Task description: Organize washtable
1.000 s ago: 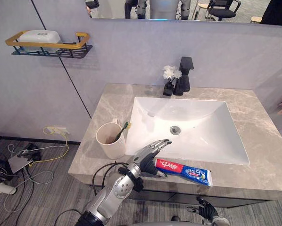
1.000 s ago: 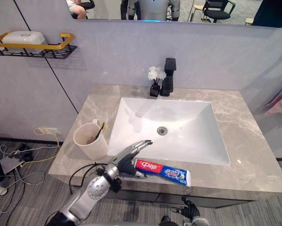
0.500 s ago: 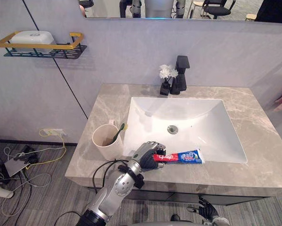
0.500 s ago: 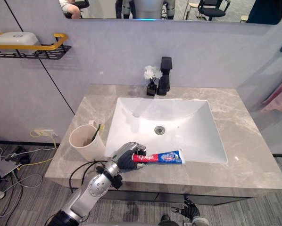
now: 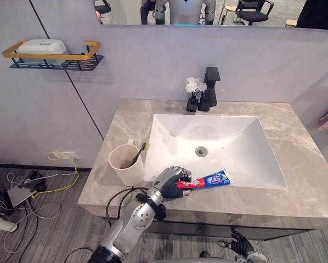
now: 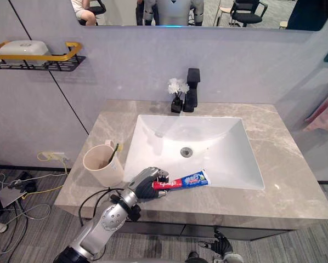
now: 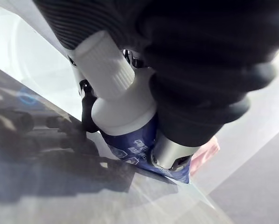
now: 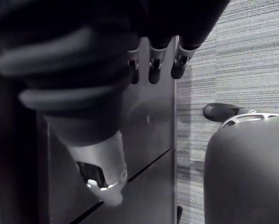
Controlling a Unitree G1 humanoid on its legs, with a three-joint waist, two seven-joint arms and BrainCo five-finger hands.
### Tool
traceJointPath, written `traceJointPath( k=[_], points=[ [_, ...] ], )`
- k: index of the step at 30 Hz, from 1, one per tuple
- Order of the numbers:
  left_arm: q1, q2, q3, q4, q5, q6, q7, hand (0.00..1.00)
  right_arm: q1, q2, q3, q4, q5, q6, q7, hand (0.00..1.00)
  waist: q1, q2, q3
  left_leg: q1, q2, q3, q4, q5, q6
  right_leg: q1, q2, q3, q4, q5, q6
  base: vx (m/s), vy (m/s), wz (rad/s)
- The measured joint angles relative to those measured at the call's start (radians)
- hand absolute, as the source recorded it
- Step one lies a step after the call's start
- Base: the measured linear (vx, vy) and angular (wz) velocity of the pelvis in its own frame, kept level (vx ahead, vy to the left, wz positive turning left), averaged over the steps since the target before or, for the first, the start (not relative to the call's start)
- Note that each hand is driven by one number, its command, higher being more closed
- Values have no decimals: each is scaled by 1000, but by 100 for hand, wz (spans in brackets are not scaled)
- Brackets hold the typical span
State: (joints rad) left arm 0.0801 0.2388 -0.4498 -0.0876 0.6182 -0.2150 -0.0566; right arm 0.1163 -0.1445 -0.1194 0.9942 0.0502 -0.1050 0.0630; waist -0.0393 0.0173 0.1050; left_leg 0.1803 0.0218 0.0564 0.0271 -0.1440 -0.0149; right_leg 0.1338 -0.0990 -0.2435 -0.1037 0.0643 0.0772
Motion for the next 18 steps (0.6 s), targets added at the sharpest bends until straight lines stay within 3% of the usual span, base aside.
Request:
traceJointPath(
  k=[5, 10, 18],
  points=[
    [24, 1, 43, -37, -37, 15, 17, 100, 14, -1, -55, 0, 31, 0, -22, 0, -1, 1, -1, 5, 0, 4, -1, 0, 0, -1, 0, 4, 4, 1, 1, 3, -1, -2],
    [62, -1, 77, -177, -80, 14, 44, 100, 26, -1, -109, -10, 39, 0, -40, 0, 2, 2, -1, 8, 2, 27, 7, -8, 2, -4, 1, 26, 4, 4, 1, -26, -4, -11],
    [90, -31, 100, -261, -120, 11, 57, 100, 99, 0, -225, -206, 36, -2, -65, 0, 2, 2, -7, -14, 8, 81, 19, -20, 2, -41, 10, 85, 4, 18, -2, -43, -10, -22]
  ],
)
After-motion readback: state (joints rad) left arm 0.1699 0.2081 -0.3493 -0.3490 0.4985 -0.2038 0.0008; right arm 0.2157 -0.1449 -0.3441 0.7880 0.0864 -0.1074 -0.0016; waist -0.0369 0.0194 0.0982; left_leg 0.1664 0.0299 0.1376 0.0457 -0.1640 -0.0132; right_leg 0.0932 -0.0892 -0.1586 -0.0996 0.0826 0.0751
